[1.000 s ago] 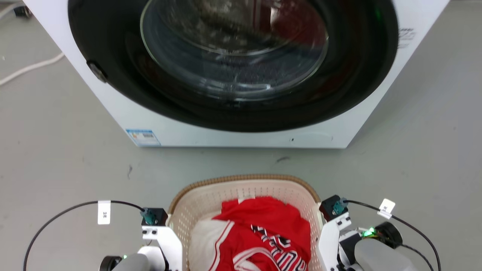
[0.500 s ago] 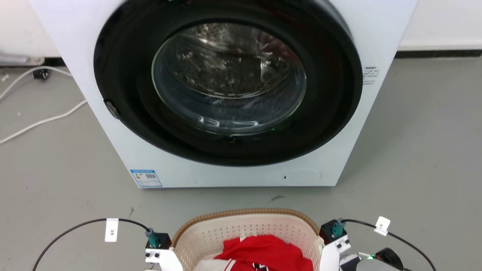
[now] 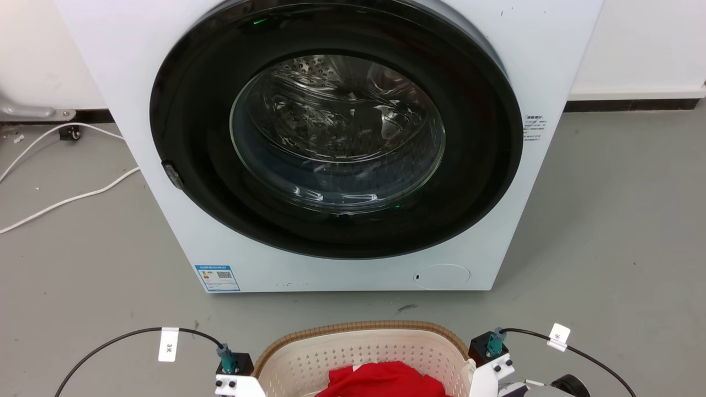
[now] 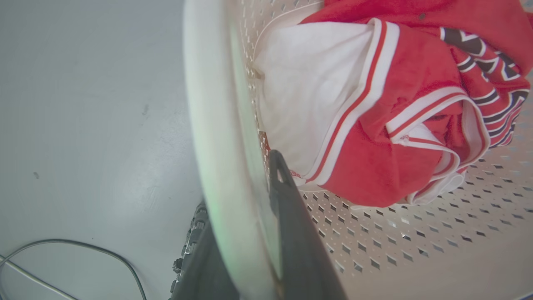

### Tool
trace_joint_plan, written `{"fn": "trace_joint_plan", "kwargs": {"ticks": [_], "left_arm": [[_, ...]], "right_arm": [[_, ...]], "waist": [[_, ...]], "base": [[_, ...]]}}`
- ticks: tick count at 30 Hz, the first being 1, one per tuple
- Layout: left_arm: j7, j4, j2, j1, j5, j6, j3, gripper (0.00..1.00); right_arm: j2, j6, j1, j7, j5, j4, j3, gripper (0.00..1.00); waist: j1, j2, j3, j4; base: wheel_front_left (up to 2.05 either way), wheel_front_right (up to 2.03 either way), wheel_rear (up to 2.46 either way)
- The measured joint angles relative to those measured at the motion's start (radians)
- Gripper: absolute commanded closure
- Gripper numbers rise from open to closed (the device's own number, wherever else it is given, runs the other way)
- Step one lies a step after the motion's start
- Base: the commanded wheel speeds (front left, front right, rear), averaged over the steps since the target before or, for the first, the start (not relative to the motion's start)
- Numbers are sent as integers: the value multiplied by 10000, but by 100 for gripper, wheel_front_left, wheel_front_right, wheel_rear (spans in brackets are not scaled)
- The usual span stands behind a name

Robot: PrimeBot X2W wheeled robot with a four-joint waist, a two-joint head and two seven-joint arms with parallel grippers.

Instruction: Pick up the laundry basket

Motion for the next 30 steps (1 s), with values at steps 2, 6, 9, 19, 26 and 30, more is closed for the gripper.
{"fn": "trace_joint_plan", "kwargs": {"ticks": [2, 6, 9, 19, 26, 30], "left_arm": [[31, 36, 2, 0, -109, 0, -107, 100], [81, 104, 19, 0, -303, 0, -326, 100], [77, 142, 36, -1, -472, 0, -464, 100], [82, 192, 84, -55, -903, 0, -945, 100], [232, 178, 121, -84, -1250, 0, -1258, 100], [291, 173, 146, -144, -1386, 0, -1419, 100]], "right_arm": [[6, 0, 15, 48, 81, 12, 42, 100], [33, 0, 39, 123, 163, 36, 121, 100], [54, 0, 50, 136, 167, 46, 163, 100], [69, 2, 53, 232, 240, 69, 230, 100], [67, 8, 110, 353, 286, 67, 247, 100], [67, 8, 129, 412, 311, 67, 249, 100]], "waist": [[0, 0, -36, 11], [0, 1, -84, 12], [0, 0, -96, 6], [1, 0, -97, 21], [2, 0, -99, 12], [2, 0, -97, 18]], "base": [[0, 0, 0], [0, 0, 0], [0, 0, 0], [0, 0, 0], [0, 0, 0], [0, 0, 0]]}}
